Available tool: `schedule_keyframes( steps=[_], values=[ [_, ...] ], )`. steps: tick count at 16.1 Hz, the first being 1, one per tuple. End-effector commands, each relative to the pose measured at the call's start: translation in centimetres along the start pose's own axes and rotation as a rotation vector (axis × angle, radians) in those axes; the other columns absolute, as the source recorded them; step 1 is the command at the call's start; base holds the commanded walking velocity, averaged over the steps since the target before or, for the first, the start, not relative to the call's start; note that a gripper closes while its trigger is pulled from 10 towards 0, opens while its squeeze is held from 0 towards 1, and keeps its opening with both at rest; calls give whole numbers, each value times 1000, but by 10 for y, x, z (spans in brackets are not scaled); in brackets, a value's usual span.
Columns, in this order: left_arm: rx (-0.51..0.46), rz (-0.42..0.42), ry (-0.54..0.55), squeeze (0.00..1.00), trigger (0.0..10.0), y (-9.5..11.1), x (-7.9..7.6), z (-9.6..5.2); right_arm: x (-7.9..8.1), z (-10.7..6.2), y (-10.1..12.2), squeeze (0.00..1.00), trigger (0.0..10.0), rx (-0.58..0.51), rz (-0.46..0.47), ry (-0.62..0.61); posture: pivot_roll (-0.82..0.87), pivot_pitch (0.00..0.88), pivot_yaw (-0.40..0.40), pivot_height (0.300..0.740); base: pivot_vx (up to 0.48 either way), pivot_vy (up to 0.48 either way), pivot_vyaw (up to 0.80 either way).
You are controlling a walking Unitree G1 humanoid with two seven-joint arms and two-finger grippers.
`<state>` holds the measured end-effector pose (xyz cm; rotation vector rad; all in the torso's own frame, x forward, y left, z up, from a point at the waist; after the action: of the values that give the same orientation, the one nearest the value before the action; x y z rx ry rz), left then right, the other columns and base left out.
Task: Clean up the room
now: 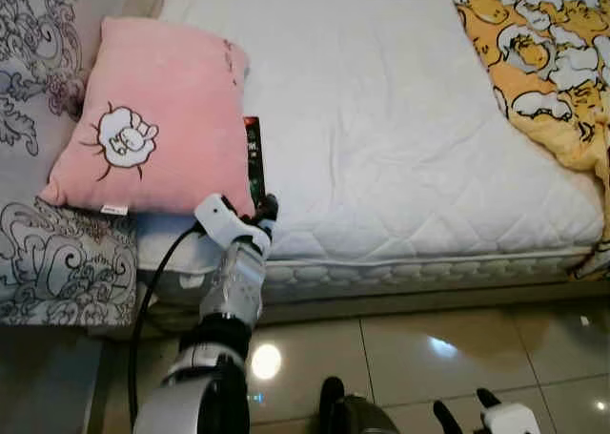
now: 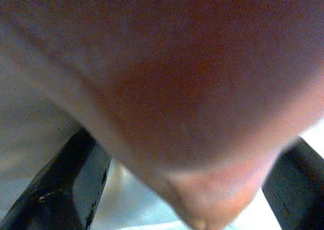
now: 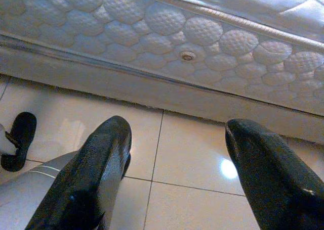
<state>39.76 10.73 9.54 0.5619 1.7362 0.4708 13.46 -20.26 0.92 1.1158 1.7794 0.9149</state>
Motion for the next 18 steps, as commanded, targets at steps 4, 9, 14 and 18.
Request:
schedule_keyframes(
  steps=[4,9,14,18],
  values=[
    [21,11,59,0,10000,-5,3,4,-3,-8,-11,0,10000,51,-14,3,-118,308,-152,740,0,0,0],
    [51,36,147,0,0,-4,21,5,-4,-9,-14,0,10000,60,-16,0,-120,305,-149,740,0,0,0],
    [96,75,287,0,0,-11,51,-2,-4,-7,-16,0,10000,68,-15,3,-111,308,-152,740,0,0,0],
    [-7,-11,205,0,0,14,38,5,-7,-7,-18,0,10000,74,-21,2,-113,306,-157,740,0,0,0]
  ],
)
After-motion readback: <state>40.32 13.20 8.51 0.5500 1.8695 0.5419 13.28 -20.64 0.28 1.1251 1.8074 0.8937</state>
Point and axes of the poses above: a point about 5 cm out from each wrist's last joint towards the gripper, its own z axis pointing out of the wrist towards the gripper, its own y axis along the axis of the wrist's last joint, x = y × z, the point moved 3 cm from there along z, pointing out of the wrist towards the gripper, and after that the axes turned 7 degrees about -z, right-handed, at the moved point
